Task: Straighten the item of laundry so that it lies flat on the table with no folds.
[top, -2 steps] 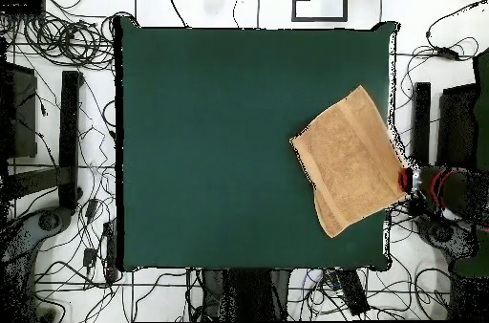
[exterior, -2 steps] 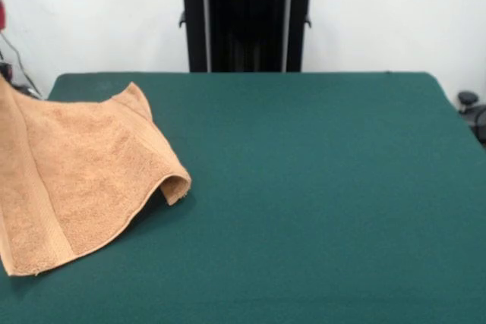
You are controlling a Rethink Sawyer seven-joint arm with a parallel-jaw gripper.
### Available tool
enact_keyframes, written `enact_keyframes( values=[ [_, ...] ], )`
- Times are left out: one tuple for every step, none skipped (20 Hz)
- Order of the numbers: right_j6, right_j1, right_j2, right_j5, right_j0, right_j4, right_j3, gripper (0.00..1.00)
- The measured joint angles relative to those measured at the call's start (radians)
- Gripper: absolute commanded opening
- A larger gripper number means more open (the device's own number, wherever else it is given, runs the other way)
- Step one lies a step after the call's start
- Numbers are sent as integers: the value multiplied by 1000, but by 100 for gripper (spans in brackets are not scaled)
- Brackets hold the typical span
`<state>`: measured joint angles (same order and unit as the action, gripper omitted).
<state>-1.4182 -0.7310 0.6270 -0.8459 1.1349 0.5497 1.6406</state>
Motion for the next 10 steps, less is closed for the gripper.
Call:
enact_keyframes(
  values=[
    [-5,-23,-11,19,-19,-10,25,0],
    [-14,-38,-21,35,-37,-17,42,0],
    [-32,-60,-38,58,-66,-28,67,0],
    [-45,-73,-50,74,-86,-37,83,0],
    [-56,-82,-59,85,-102,-43,94,0],
    [-91,-107,-87,115,-149,-63,123,0],
    [-113,-118,-101,129,-175,-74,138,0],
    [-121,-123,-107,133,-185,-79,144,0],
    [-170,-143,-141,157,-240,-106,171,0],
    [-188,-150,-152,164,-259,-115,180,0]
  ],
)
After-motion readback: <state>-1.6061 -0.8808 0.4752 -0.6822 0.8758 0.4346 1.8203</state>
